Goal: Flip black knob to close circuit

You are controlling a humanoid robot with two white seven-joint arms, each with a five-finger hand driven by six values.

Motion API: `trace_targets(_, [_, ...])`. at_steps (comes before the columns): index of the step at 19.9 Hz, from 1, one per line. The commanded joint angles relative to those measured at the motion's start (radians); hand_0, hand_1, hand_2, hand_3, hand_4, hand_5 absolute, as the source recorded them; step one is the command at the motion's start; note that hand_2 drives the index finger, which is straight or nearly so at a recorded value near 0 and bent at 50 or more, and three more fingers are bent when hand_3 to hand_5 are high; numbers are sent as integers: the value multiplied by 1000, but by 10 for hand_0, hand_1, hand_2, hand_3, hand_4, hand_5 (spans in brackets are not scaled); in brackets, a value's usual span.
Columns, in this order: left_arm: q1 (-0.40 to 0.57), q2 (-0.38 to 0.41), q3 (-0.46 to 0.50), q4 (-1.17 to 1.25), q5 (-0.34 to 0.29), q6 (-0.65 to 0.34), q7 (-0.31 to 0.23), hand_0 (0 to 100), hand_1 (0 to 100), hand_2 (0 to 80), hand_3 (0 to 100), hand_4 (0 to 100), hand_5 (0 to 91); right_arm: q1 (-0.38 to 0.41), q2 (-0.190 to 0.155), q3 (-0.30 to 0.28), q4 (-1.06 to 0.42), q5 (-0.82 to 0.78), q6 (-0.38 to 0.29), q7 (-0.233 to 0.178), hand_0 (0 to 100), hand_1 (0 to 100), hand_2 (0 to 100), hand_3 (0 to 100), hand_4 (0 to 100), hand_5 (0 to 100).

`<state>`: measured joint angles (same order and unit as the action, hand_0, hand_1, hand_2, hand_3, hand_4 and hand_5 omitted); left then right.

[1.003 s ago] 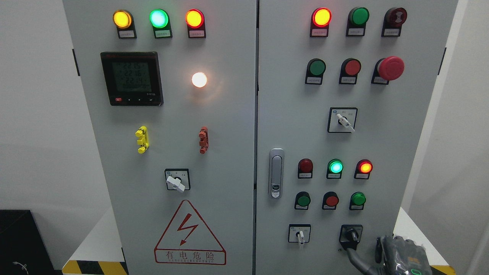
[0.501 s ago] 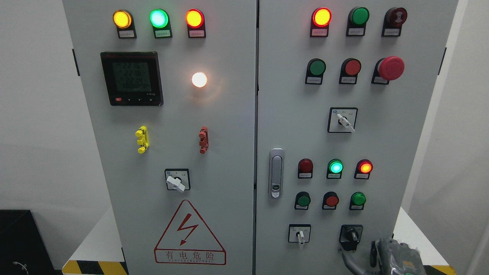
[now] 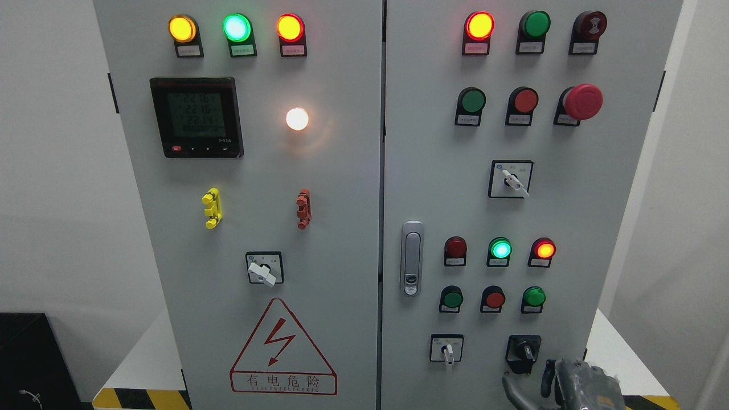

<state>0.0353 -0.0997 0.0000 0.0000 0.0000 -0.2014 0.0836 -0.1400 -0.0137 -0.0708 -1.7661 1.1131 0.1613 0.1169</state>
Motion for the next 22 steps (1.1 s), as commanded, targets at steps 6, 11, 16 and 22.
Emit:
trace_targets(6, [0, 0, -20, 21, -20, 0, 1, 0, 0, 0, 0, 0, 0, 146, 32, -26, -108, -425, -98, -37, 0, 100, 458, 753, 613, 478])
trace_targets(11, [0, 0, -20, 21, -20, 0, 1, 0, 0, 0, 0, 0, 0, 229, 96, -86, -105, -721, -216, -40, 0, 97, 335, 620, 514, 333])
trace_targets(16, [0, 0, -20, 21, -21, 0, 1, 0, 0, 0, 0, 0, 0, 313, 104, -83, -104, -1013, -305, -25, 0, 90, 189, 381, 340, 189])
trace_targets(22, [0, 0, -20, 23, -21, 0, 1, 0, 0, 0, 0, 0, 0, 359, 104, -83, -96, -1213, -345, 156, 0, 76, 0, 94, 16, 0])
